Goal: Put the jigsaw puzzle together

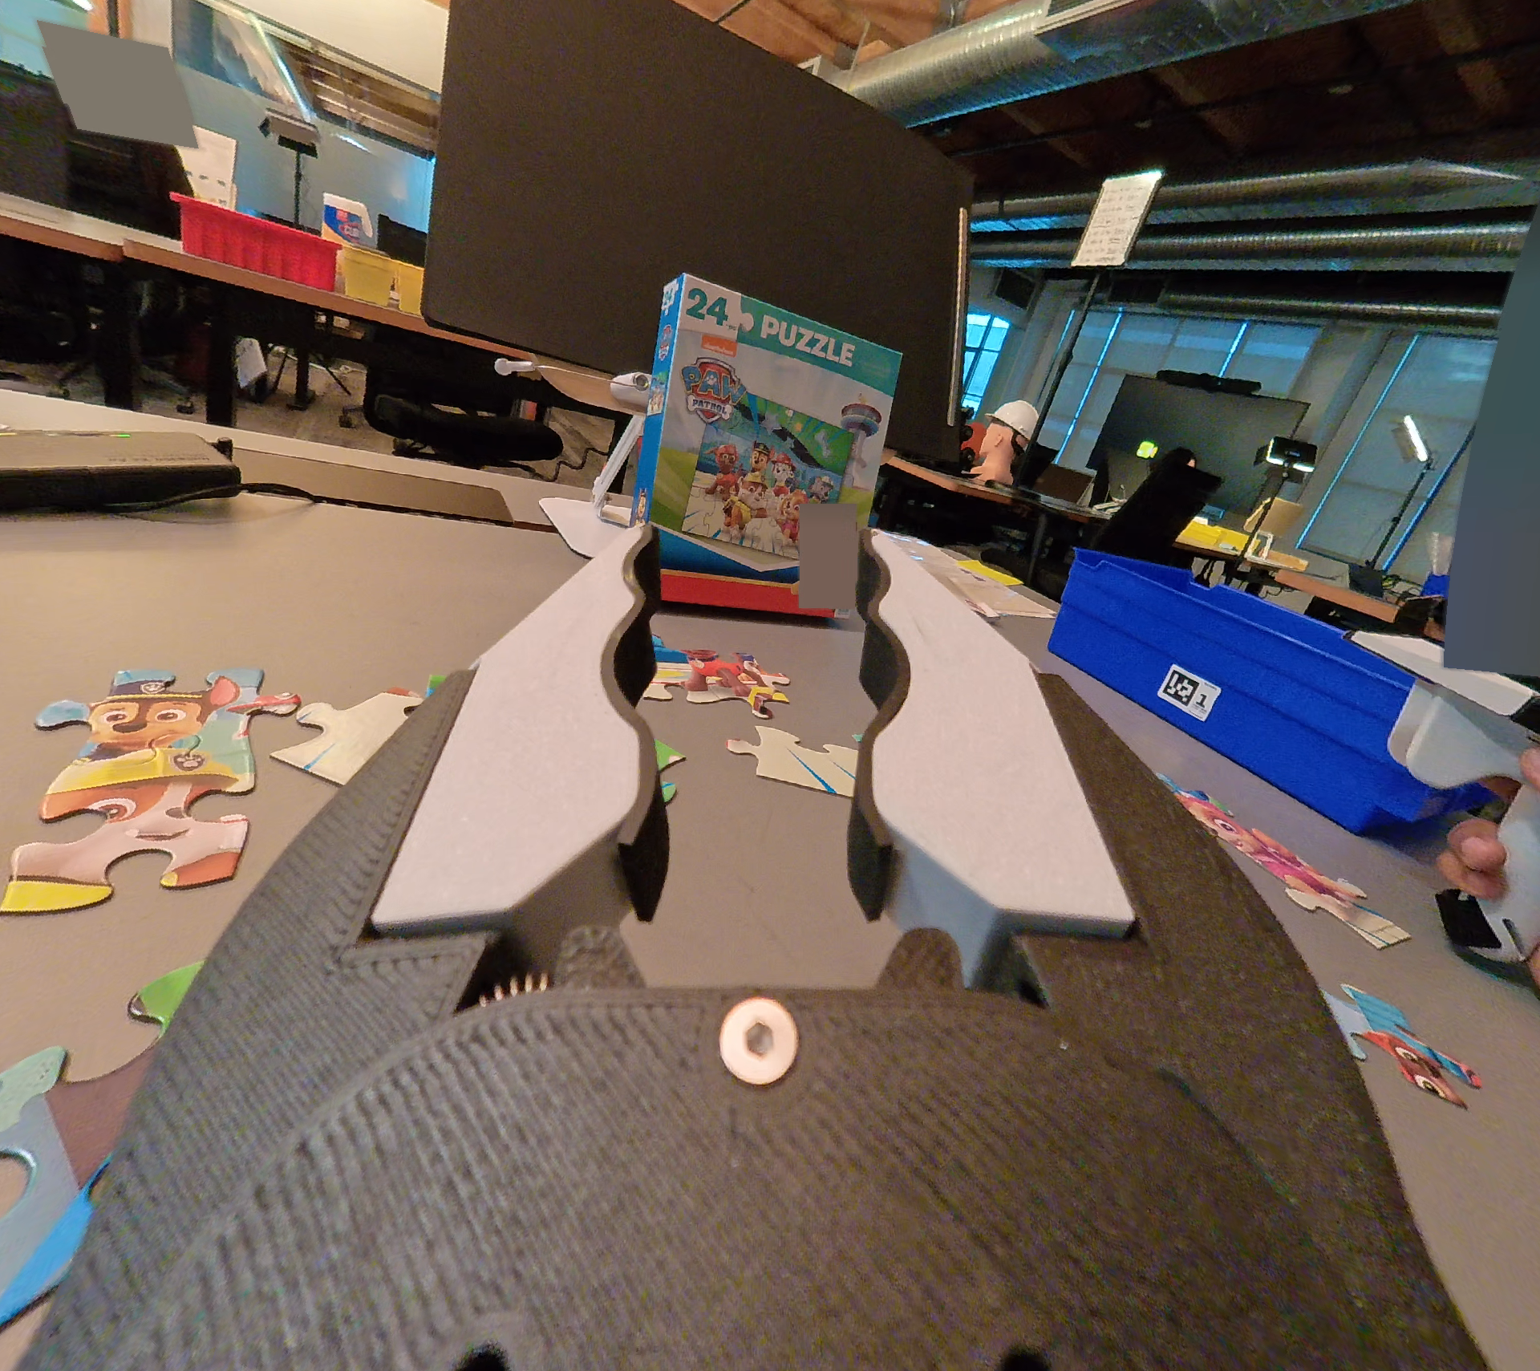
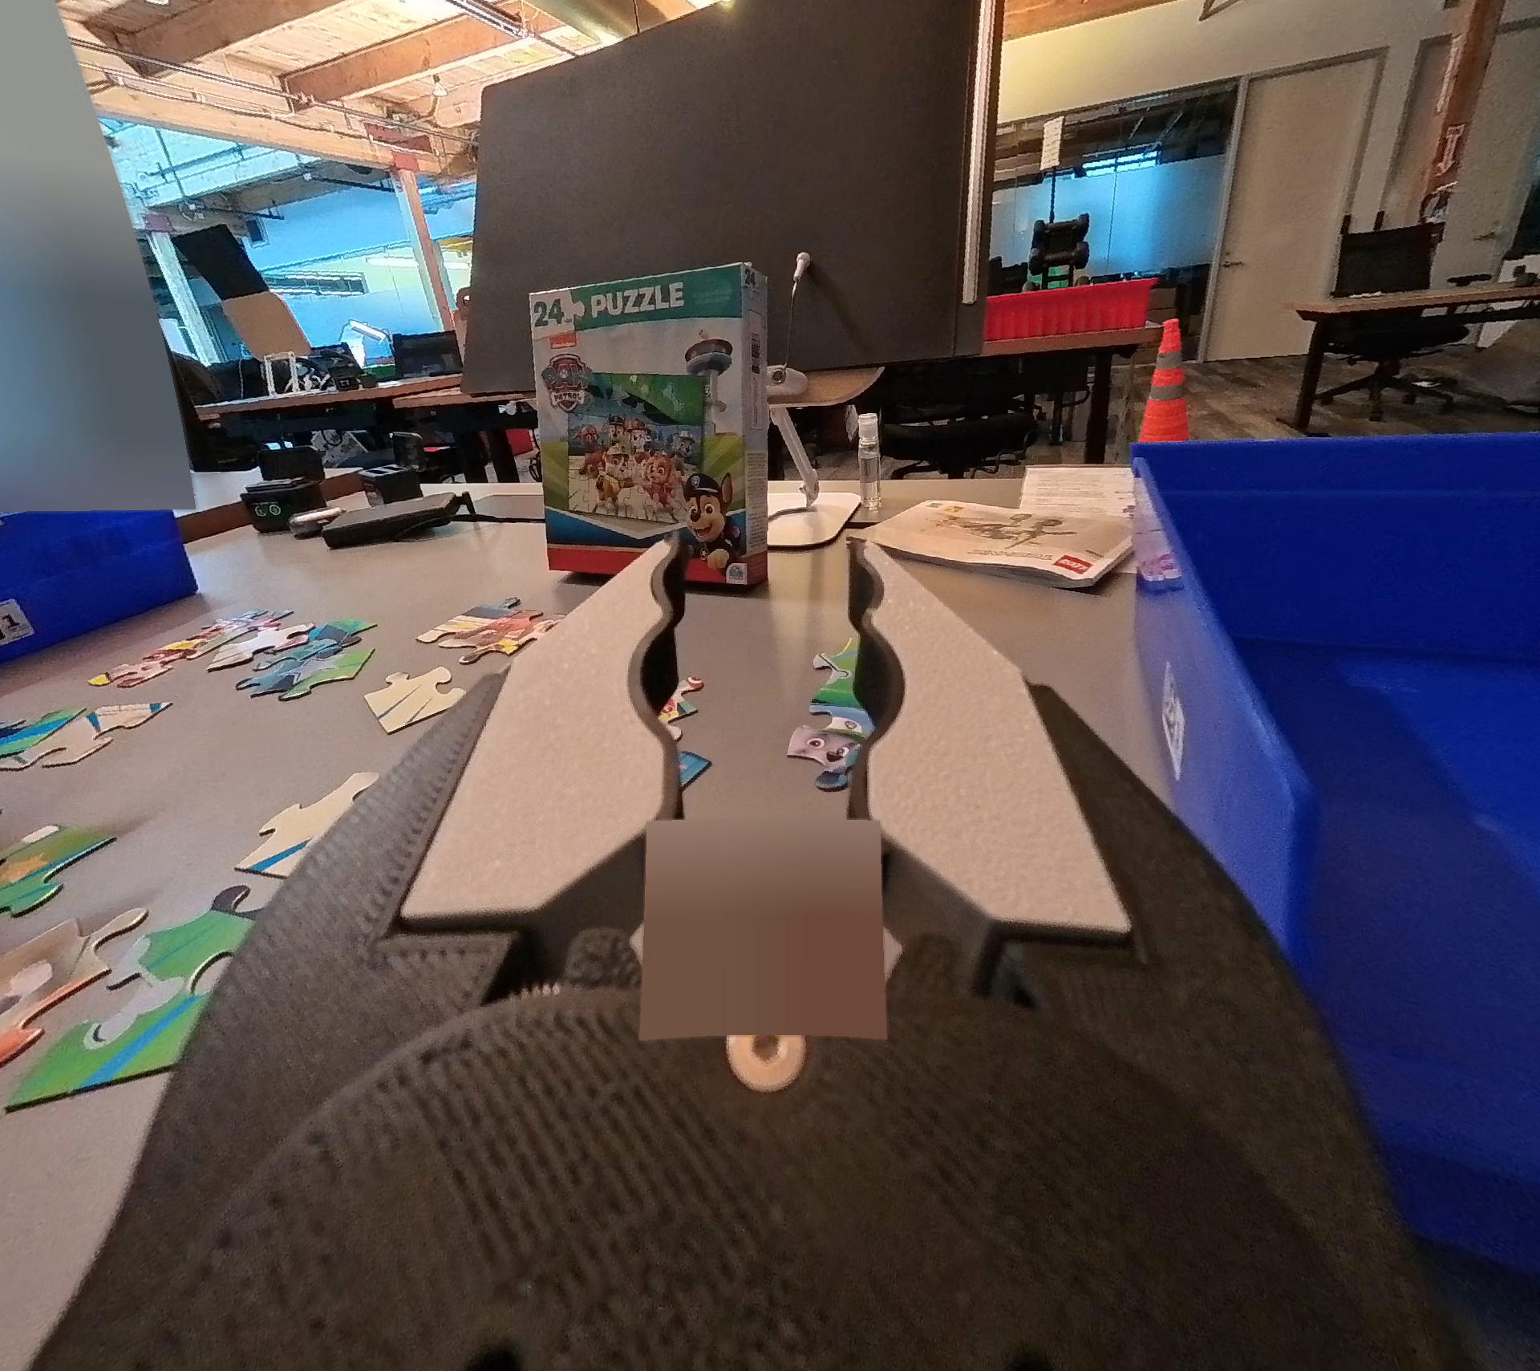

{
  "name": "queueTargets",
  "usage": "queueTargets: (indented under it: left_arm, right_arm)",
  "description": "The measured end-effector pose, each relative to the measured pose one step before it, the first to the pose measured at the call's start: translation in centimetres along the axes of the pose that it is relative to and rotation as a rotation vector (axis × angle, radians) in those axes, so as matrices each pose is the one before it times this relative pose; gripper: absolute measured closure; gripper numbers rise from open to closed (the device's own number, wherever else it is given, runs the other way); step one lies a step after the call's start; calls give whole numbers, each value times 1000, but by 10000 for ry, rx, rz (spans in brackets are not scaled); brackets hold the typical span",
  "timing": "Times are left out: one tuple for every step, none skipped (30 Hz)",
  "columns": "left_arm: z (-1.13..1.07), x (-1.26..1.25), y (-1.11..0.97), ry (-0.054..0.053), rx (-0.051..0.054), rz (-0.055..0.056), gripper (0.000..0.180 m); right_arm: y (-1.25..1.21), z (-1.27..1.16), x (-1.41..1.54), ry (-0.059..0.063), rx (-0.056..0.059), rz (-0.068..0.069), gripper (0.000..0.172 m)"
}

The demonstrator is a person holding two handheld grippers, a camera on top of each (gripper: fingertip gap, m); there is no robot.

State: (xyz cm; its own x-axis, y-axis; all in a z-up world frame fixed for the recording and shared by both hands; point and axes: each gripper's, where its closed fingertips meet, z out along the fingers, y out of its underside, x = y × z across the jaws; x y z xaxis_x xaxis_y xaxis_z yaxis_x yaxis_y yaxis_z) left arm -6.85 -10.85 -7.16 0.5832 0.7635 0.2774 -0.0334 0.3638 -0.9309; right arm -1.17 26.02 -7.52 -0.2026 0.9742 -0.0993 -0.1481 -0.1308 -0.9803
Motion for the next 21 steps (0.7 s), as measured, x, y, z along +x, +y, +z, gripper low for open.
queueTargets:
  left_arm:
    - [12, 14, 6, 3, -1, -11, 136]
    - [18, -1, 14, -13, -16, 7, 137]
    - [18, 59, 9, 17, -7, 20, 137]
    - [8, 106, -9, 34, 1, 28, 138]
    - [12, 89, -4, 25, 0, 44, 138]
    - [-4, 74, -1, 11, 3, 50, 138]
    - [-6, 62, -22, 17, 11, 39, 138]
    - [-10, 47, -22, 17, 13, 26, 138]
    - [-10, -1, -13, -3, 9, 13, 138]
    - [-6, -18, 3, -8, 2, -5, 138]
    - [-4, -28, 2, -2, -2, -17, 138]
    - [2, -15, 0, 1, -5, -15, 138]
    - [1, -14, -1, -2, -2, -4, 138]
    - [-7, -5, -2, -4, 1, 7, 138]
    - [-11, 30, -2, 15, -3, 17, 138]
    - [-9, 67, 7, 28, -5, 22, 138]
    - [1, 150, 23, 65, -14, 34, 137]
    - [7, 266, 49, 140, -32, 53, 137]
    - [15, 326, 57, 162, -35, 75, 136]
    - [2, 282, 23, 120, -13, 88, 136]
    - [-10, 233, -44, 84, 27, 101, 136]
  right_arm:
    - [-2, -2, 11, 1, 0, 1, 134]
    - [-2, 1, 10, 6, 2, -2, 134]
    - [-11, -2, 13, 13, 8, -9, 134]
    - [-12, -5, 0, -1, 7, -5, 134]
    - [7, 7, -11, -9, -4, 1, 134]
    - [8, -4, 13, 7, -6, -6, 134]
    - [-12, -2, 6, 8, 9, -10, 134]
    - [-17, -13, -7, -4, 10, -4, 134]
    - [-4, 1, -17, -6, -3, -3, 134]
    - [-5, -6, 4, 6, 3, -11, 134]
    - [-39, -23, 4, 8, 18, -16, 134]
    - [-62, -40, -14, 5, 31, -20, 134]
    - [-103, -44, -1, 12, 51, -31, 134]
    - [-150, -82, -7, 15, 78, -47, 135]
    - [-178, -77, -34, 8, 91, -54, 135]
    - [-149, -79, -29, 8, 77, -56, 136]
    - [-102, -47, -21, 16, 50, -51, 136]
    - [-44, -20, -23, 13, 22, -41, 136]
    - [17, 3, -36, -2, -8, -22, 136]
    - [42, 25, -44, -19, -29, -7, 136]
    - [42, 26, -28, -14, -23, -4, 136]
